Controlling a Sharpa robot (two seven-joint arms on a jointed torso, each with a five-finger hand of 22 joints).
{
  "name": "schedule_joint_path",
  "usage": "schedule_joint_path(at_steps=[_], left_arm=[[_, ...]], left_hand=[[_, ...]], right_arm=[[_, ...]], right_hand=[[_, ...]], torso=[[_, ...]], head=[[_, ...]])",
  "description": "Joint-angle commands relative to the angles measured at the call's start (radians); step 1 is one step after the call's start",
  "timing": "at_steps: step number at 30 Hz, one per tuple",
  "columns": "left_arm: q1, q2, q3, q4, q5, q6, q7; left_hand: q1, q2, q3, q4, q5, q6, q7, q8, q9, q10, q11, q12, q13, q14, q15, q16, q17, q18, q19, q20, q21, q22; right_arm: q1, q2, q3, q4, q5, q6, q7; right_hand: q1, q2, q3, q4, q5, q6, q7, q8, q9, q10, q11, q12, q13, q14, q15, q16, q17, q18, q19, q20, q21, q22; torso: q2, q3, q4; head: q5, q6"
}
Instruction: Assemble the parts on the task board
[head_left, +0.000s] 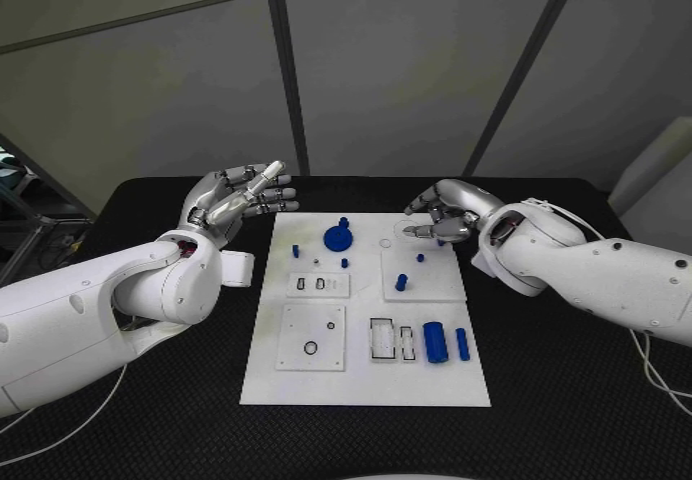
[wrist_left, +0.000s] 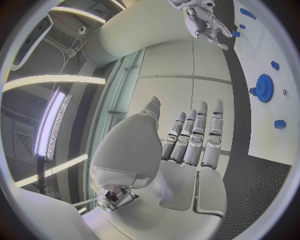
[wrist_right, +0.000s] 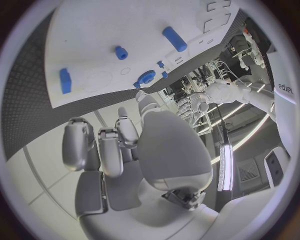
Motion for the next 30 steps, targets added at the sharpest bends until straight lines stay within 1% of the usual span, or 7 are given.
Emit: schedule_joint_path(at_steps=[1, 8, 11, 16, 19, 23, 30], left_arm=[[0.002, 0.003, 0.001, -0.001, -0.006, 0.01, 0.007], [0.002, 0.009, 0.001, -0.005, -0.006, 0.012, 0.007], [0.002, 0.012, 0.001, -0.009, -0.006, 0.013, 0.007], [0.001, 0.015, 0.001, -0.014, -0.006, 0.013, 0.007], [0.001, 0.017, 0.001, -0.014, -0.006, 0.014, 0.006], [0.001, 0.017, 0.001, -0.014, -0.006, 0.013, 0.004], [0.001, 0.016, 0.001, -0.015, -0.006, 0.013, 0.004]], left_hand=[[0.001, 0.01, 0.001, -0.005, -0.005, 0.003, 0.06, -0.003, -0.001, -0.005, 0.003, -0.004, -0.001, -0.001, 0.002, -0.007, 0.001, 0.05, 0.005, 0.0, -0.003, -0.001], [0.001, 0.01, 0.0, -0.006, -0.005, 0.007, 0.059, -0.002, 0.0, -0.004, 0.002, -0.004, -0.001, -0.001, 0.002, -0.007, 0.001, 0.05, 0.006, 0.0, -0.004, -0.001], [0.001, 0.01, 0.0, -0.006, -0.005, 0.007, 0.059, -0.002, 0.0, -0.004, 0.002, -0.004, -0.001, -0.001, 0.002, -0.007, 0.001, 0.05, 0.006, 0.0, -0.004, -0.001], [0.001, 0.01, 0.0, -0.006, -0.005, 0.007, 0.059, -0.002, 0.0, -0.004, 0.002, -0.004, -0.001, -0.001, 0.002, -0.007, 0.001, 0.05, 0.006, 0.0, -0.004, -0.001], [0.001, 0.01, 0.0, -0.006, -0.005, 0.006, 0.059, -0.002, 0.0, -0.003, 0.002, -0.004, 0.0, -0.001, 0.002, -0.007, 0.001, 0.05, 0.006, 0.0, -0.004, -0.002], [0.001, 0.01, 0.0, -0.006, -0.005, 0.006, 0.059, -0.002, 0.0, -0.003, 0.002, -0.004, 0.0, -0.001, 0.002, -0.007, 0.001, 0.05, 0.006, 0.0, -0.004, -0.002], [0.001, 0.01, 0.0, -0.006, -0.005, 0.006, 0.059, -0.002, 0.0, -0.003, 0.002, -0.004, 0.0, -0.001, 0.002, -0.007, 0.001, 0.05, 0.006, 0.0, -0.004, -0.002]], right_arm=[[0.001, -0.031, 0.0, -0.005, 0.149, 0.034, 0.115], [0.0, -0.05, 0.0, -0.05, 0.133, 0.043, 0.133], [-0.001, -0.048, 0.0, -0.068, 0.121, 0.045, 0.133], [-0.002, -0.038, 0.0, -0.1, 0.106, 0.051, 0.124], [-0.002, -0.033, 0.0, -0.112, 0.1, 0.062, 0.114], [-0.012, -0.03, 0.0, -0.12, 0.084, 0.075, 0.095], [-0.024, -0.029, 0.0, -0.128, 0.064, 0.093, 0.081]], right_hand=[[0.023, -0.007, -0.002, -0.015, -0.012, 0.009, -0.001, 0.004, 0.0, 0.001, -0.01, -0.006, -0.003, 0.08, -0.007, -0.004, 0.152, 0.002, -0.009, 0.0, -0.005, -0.002], [0.045, -0.012, -0.004, -0.03, -0.019, 0.002, 0.001, -0.005, -0.004, -0.004, -0.01, -0.014, -0.01, 0.08, -0.007, -0.005, 0.15, 0.002, -0.011, -0.001, -0.008, -0.006], [0.048, -0.013, -0.006, -0.031, -0.02, -0.007, 0.003, -0.01, -0.006, -0.008, -0.008, -0.019, -0.014, 0.08, -0.006, -0.006, 0.15, 0.002, -0.012, -0.001, -0.009, -0.008], [0.047, -0.013, -0.01, -0.029, -0.024, -0.016, 0.004, -0.016, -0.008, -0.011, -0.007, -0.023, -0.018, 0.08, -0.005, -0.006, 0.149, 0.003, -0.014, 0.0, -0.011, -0.01], [0.046, -0.014, -0.013, -0.029, -0.028, -0.021, 0.005, -0.018, -0.009, -0.014, -0.006, -0.026, -0.021, 0.08, -0.004, -0.007, 0.148, 0.004, -0.016, 0.0, -0.013, -0.014], [0.046, -0.016, -0.017, -0.029, -0.038, -0.025, 0.005, -0.018, -0.009, -0.016, -0.005, -0.028, -0.024, 0.08, -0.004, -0.008, 0.147, 0.004, -0.018, 0.001, -0.015, -0.017], [0.047, -0.017, -0.019, -0.029, -0.042, -0.025, 0.006, -0.018, -0.009, -0.018, -0.005, -0.03, -0.025, 0.08, -0.003, -0.008, 0.147, 0.004, -0.018, 0.002, -0.015, -0.017]], torso=[[0.001, 0.0037, -0.0037], [0.002, 0.005, -0.0026], [0.002, 0.0024, -0.0007], [0.001, 0.0012, -0.002], [0.001, -0.0017, 0.0014], [0.0, -0.0011, -0.0019], [0.001, -0.0015, -0.0007]], head=[[-0.013, 0.004], [-0.038, 0.003], [-0.046, 0.001], [-0.045, -0.002], [-0.047, -0.003], [-0.045, -0.007], [-0.05, -0.013]])
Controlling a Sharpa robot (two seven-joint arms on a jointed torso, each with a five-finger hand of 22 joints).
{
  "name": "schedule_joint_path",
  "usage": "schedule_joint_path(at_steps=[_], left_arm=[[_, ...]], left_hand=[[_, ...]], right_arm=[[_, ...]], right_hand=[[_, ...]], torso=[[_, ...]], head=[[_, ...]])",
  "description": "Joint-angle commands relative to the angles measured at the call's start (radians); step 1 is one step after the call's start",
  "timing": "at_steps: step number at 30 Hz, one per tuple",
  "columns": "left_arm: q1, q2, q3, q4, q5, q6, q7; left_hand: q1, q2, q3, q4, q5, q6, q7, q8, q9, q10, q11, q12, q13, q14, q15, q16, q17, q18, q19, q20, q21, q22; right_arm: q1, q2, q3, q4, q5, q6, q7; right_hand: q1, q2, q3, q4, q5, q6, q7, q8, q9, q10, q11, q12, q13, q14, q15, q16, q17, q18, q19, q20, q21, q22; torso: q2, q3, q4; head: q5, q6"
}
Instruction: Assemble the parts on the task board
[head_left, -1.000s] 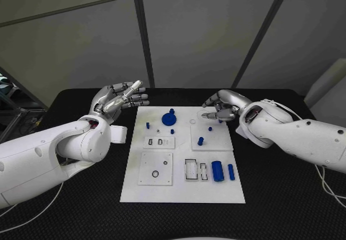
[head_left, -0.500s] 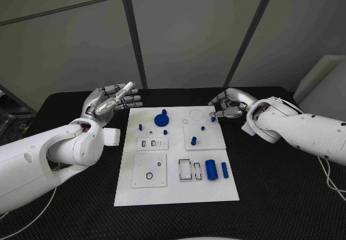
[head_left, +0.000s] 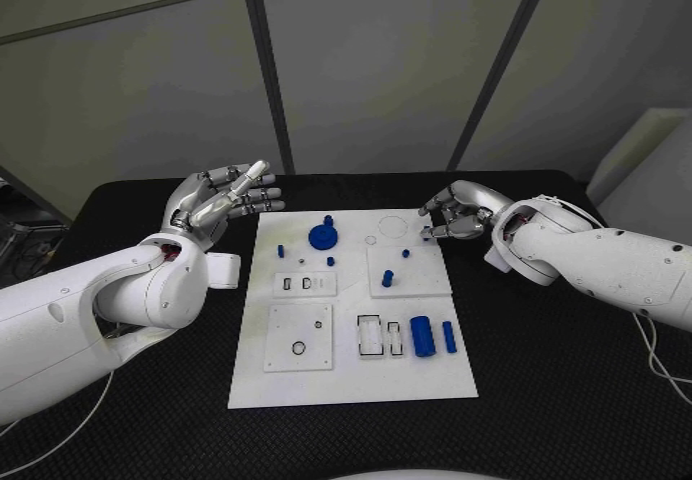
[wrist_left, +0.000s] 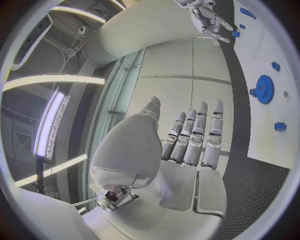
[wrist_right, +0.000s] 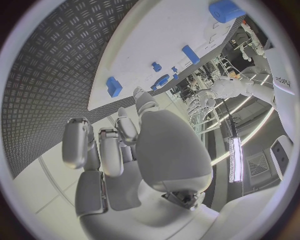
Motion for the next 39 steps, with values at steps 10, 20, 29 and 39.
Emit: schedule_joint_path(at_steps=[10, 20, 29, 39], left_arm=[[0.002, 0.0, 0.001, -0.004, -0.006, 0.011, 0.005], [0.002, 0.005, 0.001, -0.011, -0.006, 0.013, 0.006], [0.002, 0.009, 0.001, -0.013, -0.006, 0.014, 0.006], [0.001, 0.007, 0.001, -0.012, -0.006, 0.014, 0.006]], left_hand=[[0.001, 0.01, 0.0, -0.006, -0.005, 0.006, 0.059, -0.002, 0.0, -0.003, 0.002, -0.004, 0.0, -0.001, 0.002, -0.003, 0.001, 0.05, 0.006, 0.0, -0.004, -0.001], [0.002, 0.01, -0.001, -0.008, -0.005, 0.005, 0.058, -0.003, 0.0, -0.002, 0.002, -0.003, 0.0, 0.0, 0.002, -0.004, 0.001, 0.05, 0.006, 0.0, -0.004, -0.001], [0.003, 0.01, -0.001, -0.008, -0.005, 0.006, 0.058, -0.003, 0.0, -0.002, 0.002, -0.003, 0.0, 0.0, 0.002, -0.004, 0.001, 0.05, 0.006, 0.0, -0.004, -0.001], [0.003, 0.01, -0.001, -0.008, -0.005, 0.006, 0.058, -0.003, 0.0, -0.002, 0.002, -0.003, 0.0, 0.0, 0.002, -0.004, 0.001, 0.05, 0.006, 0.0, -0.004, -0.001]], right_arm=[[-0.011, -0.002, 0.001, -0.017, -0.046, 0.038, -0.024], [-0.013, 0.011, 0.001, -0.036, -0.05, 0.028, -0.034], [-0.014, 0.023, 0.0, -0.046, -0.05, 0.027, -0.041], [-0.019, 0.031, 0.0, -0.051, -0.052, 0.037, -0.045]], right_hand=[[0.008, -0.002, -0.006, -0.001, -0.007, -0.006, 0.001, -0.005, 0.0, -0.004, 0.0, -0.003, 0.001, 0.08, -0.003, -0.004, 0.148, 0.004, -0.003, 0.002, -0.005, -0.001], [0.005, 0.011, -0.008, 0.006, -0.002, 0.004, 0.003, 0.0, 0.002, 0.001, 0.001, 0.001, 0.006, 0.081, -0.002, -0.003, 0.15, 0.003, 0.0, 0.003, -0.003, 0.004], [0.013, 0.032, -0.005, 0.007, -0.003, 0.037, 0.0, 0.017, 0.008, 0.022, -0.001, 0.023, 0.031, 0.082, -0.004, -0.001, 0.155, 0.002, 0.006, 0.002, 0.0, 0.012], [0.026, 0.051, 0.003, 0.003, -0.01, 0.076, -0.003, 0.035, 0.013, 0.035, -0.005, 0.037, 0.047, 0.083, -0.006, 0.002, 0.161, 0.0, 0.012, 0.0, 0.004, 0.02]], torso=[[-0.001, 0.0013, -0.0007], [0.0, -0.0002, 0.0003], [-0.001, 0.0006, -0.0003], [-0.001, 0.0, -0.0003]], head=[[-0.003, -0.005], [-0.004, -0.005], [-0.006, -0.006], [-0.003, -0.007]])
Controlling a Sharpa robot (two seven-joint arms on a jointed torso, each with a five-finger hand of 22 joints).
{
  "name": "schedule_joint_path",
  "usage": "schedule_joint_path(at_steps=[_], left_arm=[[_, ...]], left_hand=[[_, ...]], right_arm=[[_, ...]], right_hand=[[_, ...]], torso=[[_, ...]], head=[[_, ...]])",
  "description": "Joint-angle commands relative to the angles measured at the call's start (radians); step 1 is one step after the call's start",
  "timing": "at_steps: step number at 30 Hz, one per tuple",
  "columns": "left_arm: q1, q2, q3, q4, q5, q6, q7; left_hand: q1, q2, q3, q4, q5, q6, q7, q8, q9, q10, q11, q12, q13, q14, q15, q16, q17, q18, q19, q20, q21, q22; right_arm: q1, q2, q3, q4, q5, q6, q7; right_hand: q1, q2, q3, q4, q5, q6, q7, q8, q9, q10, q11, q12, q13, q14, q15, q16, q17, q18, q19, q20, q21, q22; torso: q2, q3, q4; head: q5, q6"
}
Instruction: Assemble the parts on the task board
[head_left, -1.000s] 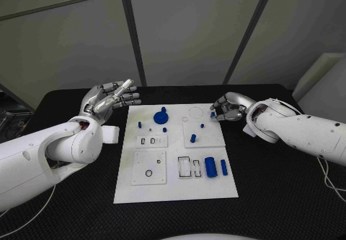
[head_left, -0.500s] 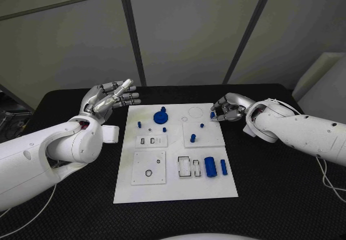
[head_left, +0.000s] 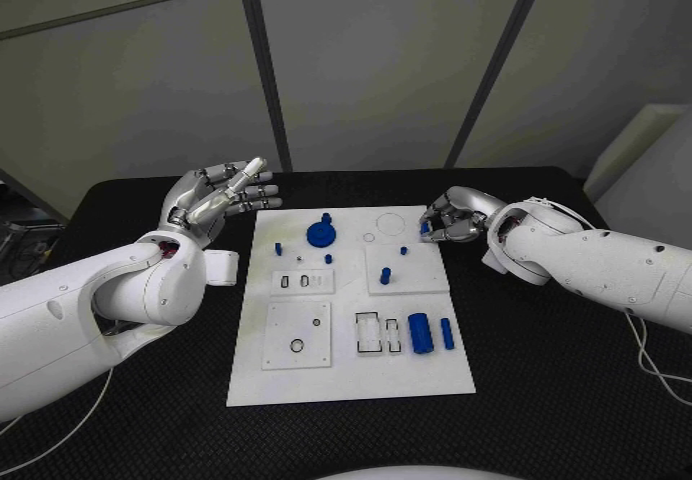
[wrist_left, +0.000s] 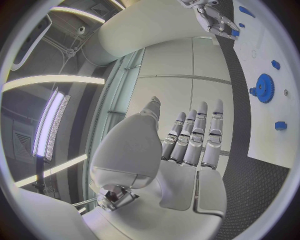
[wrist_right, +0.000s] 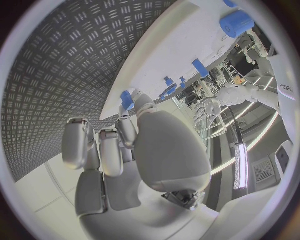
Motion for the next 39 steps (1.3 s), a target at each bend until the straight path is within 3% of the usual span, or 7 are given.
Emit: schedule_joint_path(at_steps=[1, 19, 28, 39], left_arm=[[0.001, 0.0, 0.001, 0.001, -0.006, 0.012, 0.006], [0.001, -0.001, 0.001, 0.001, -0.006, 0.011, 0.006], [0.001, 0.0, 0.001, 0.0, -0.006, 0.012, 0.005], [0.001, -0.001, 0.001, -0.003, -0.006, 0.012, 0.005]], left_hand=[[0.003, 0.01, 0.002, -0.005, -0.005, 0.006, 0.058, -0.003, 0.0, -0.002, 0.002, -0.003, 0.0, 0.0, 0.002, -0.004, 0.001, 0.05, 0.006, 0.0, -0.004, -0.002], [0.003, 0.01, 0.002, -0.005, -0.005, 0.006, 0.058, -0.003, 0.0, -0.002, 0.002, -0.003, 0.0, 0.0, 0.002, -0.004, 0.001, 0.05, 0.006, 0.0, -0.004, -0.002], [0.003, 0.01, 0.002, -0.005, -0.005, 0.006, 0.058, -0.003, 0.0, -0.002, 0.002, -0.003, 0.0, 0.0, 0.002, -0.004, 0.001, 0.05, 0.006, 0.0, -0.004, -0.002], [0.004, 0.012, 0.001, -0.008, -0.005, 0.006, 0.058, -0.004, 0.0, -0.002, 0.001, -0.003, 0.0, 0.0, 0.002, -0.005, 0.002, 0.05, 0.006, 0.0, -0.004, -0.002]], right_arm=[[0.0, 0.002, 0.0, 0.0, -0.007, 0.009, -0.005], [-0.003, 0.002, 0.0, -0.001, -0.014, -0.011, -0.007], [-0.003, 0.001, 0.0, 0.006, 0.004, -0.084, 0.029], [-0.003, -0.012, 0.001, 0.049, 0.027, -0.132, 0.03]], right_hand=[[0.002, 0.013, 0.007, -0.001, -0.006, 0.009, -0.002, 0.004, 0.002, 0.006, -0.001, 0.005, 0.003, 0.083, -0.007, 0.002, 0.161, 0.0, 0.005, 0.0, 0.004, 0.002], [0.008, 0.022, 0.014, -0.003, -0.01, 0.029, -0.005, 0.013, 0.004, 0.01, -0.004, 0.01, 0.009, 0.084, -0.008, 0.003, 0.164, -0.001, 0.009, -0.002, 0.007, 0.007], [0.031, 0.053, 0.046, -0.017, -0.033, 0.112, -0.041, 0.063, 0.022, 0.05, -0.034, 0.046, 0.054, 0.087, -0.032, 0.01, 0.18, -0.007, 0.028, -0.021, 0.022, 0.036], [0.036, 0.058, 0.057, -0.022, -0.032, 0.12, -0.047, 0.069, 0.025, 0.06, -0.039, 0.055, 0.065, 0.088, -0.038, 0.012, 0.184, -0.008, 0.032, -0.027, 0.025, 0.042]], torso=[[0.0, -0.0002, 0.0], [0.0, 0.0006, -0.0004], [0.0, 0.0007, 0.0002], [-0.002, 0.0007, -0.0016]], head=[[0.003, 0.0], [0.002, -0.004], [0.0, -0.003], [0.005, -0.002]])
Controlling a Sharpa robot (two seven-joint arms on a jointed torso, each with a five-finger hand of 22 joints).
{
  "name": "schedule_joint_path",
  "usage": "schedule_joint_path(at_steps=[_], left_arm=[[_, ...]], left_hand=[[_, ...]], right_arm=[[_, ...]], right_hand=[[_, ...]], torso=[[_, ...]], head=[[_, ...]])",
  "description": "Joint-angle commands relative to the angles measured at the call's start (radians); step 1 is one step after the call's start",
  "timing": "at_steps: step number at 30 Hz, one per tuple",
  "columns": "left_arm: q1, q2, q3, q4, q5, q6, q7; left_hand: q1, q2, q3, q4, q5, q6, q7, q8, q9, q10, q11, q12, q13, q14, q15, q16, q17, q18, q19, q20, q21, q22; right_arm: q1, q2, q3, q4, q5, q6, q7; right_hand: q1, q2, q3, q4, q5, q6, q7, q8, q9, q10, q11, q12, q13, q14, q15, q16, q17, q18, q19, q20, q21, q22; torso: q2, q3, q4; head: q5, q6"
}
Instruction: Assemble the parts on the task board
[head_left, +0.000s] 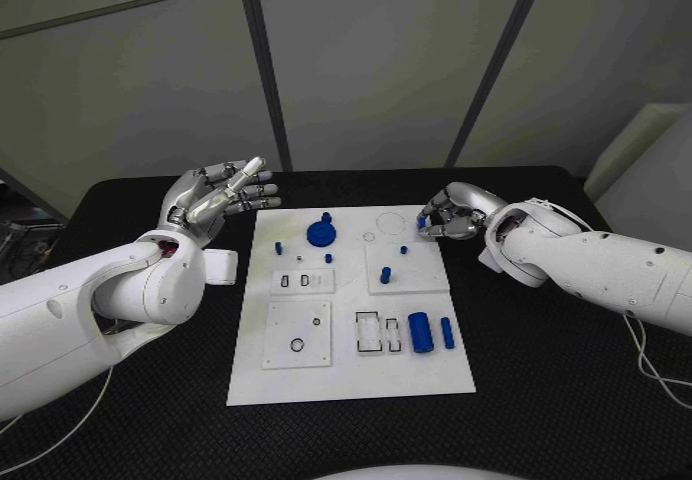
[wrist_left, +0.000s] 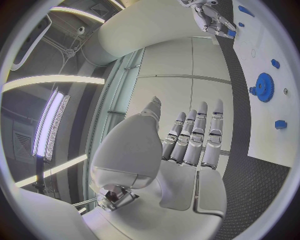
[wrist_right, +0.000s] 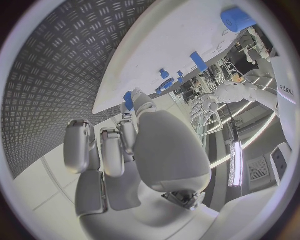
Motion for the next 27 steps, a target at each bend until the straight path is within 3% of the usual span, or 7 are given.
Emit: schedule_joint_path(at_steps=[1, 10, 17, 21, 27], left_arm=[[0.002, -0.001, 0.001, 0.0, -0.006, 0.011, 0.005], [0.002, -0.003, 0.001, -0.005, -0.006, 0.009, 0.004], [0.002, 0.005, 0.001, -0.021, -0.006, 0.01, 0.003], [0.002, 0.013, 0.001, -0.031, -0.006, 0.011, 0.002], [0.002, 0.022, 0.001, -0.041, -0.006, 0.013, 0.001]], left_hand=[[-0.003, 0.006, -0.001, -0.005, -0.005, 0.006, 0.058, -0.004, 0.0, -0.002, 0.001, -0.003, 0.0, 0.0, 0.002, -0.005, 0.002, 0.05, 0.006, 0.0, -0.004, -0.002], [-0.002, 0.006, -0.002, -0.006, -0.005, 0.007, 0.058, -0.004, 0.0, -0.002, 0.001, -0.004, 0.0, 0.0, 0.002, -0.005, 0.002, 0.05, 0.006, 0.0, -0.004, -0.002], [-0.002, 0.006, -0.002, -0.006, -0.005, 0.009, 0.058, -0.004, 0.0, -0.001, 0.001, -0.003, 0.0, 0.0, 0.001, -0.005, 0.002, 0.05, 0.006, 0.0, -0.004, -0.002], [-0.002, 0.006, -0.002, -0.006, -0.005, 0.009, 0.058, -0.004, 0.0, -0.001, 0.001, -0.003, 0.0, 0.0, 0.001, -0.005, 0.002, 0.05, 0.006, 0.0, -0.004, -0.002], [-0.002, 0.006, -0.002, -0.006, -0.005, 0.009, 0.058, -0.004, 0.0, -0.001, 0.001, -0.003, 0.0, 0.0, 0.001, -0.005, 0.002, 0.05, 0.006, 0.0, -0.004, -0.002]], right_arm=[[0.002, -0.009, 0.001, 0.028, 0.016, -0.053, 0.003], [0.004, -0.023, 0.004, 0.175, -0.016, -0.041, -0.078], [0.006, 0.039, 0.005, 0.272, -0.097, -0.015, -0.139], [0.006, 0.087, 0.005, 0.271, -0.128, 0.005, -0.163], [0.006, 0.146, 0.005, 0.255, -0.171, 0.034, -0.187]], right_hand=[[0.007, 0.014, 0.006, -0.003, 0.004, 0.021, -0.016, 0.008, 0.014, 0.006, 0.0, 0.003, -0.002, 0.086, -0.007, 0.006, 0.184, -0.008, 0.007, -0.002, 0.003, 0.021], [0.002, 0.011, 0.007, -0.003, 0.0, 0.021, -0.016, 0.009, 0.015, 0.006, -0.001, 0.002, -0.003, 0.087, -0.009, 0.007, 0.187, -0.008, 0.008, -0.004, 0.004, 0.022], [-0.002, 0.009, 0.006, -0.002, -0.002, 0.021, -0.016, 0.009, 0.015, 0.005, -0.001, 0.0, -0.004, 0.087, -0.009, 0.007, 0.187, -0.009, 0.009, -0.005, 0.005, 0.024], [-0.002, 0.01, 0.007, -0.002, -0.001, 0.022, -0.017, 0.01, 0.015, 0.005, -0.001, 0.0, -0.005, 0.087, -0.009, 0.007, 0.188, -0.009, 0.009, -0.005, 0.005, 0.024], [-0.004, 0.012, 0.009, -0.001, -0.001, 0.021, -0.017, 0.009, 0.015, 0.003, -0.001, -0.003, -0.007, 0.087, -0.01, 0.007, 0.187, -0.009, 0.009, -0.006, 0.005, 0.025]], torso=[[-0.002, -0.0002, -0.0019], [-0.007, -0.0028, -0.0025], [-0.015, -0.0037, -0.0036], [-0.019, -0.0052, -0.0022], [-0.022, -0.0106, 0.003]], head=[[0.005, 0.0], [0.03, -0.001], [0.052, -0.002], [0.067, -0.004], [0.079, -0.009]])
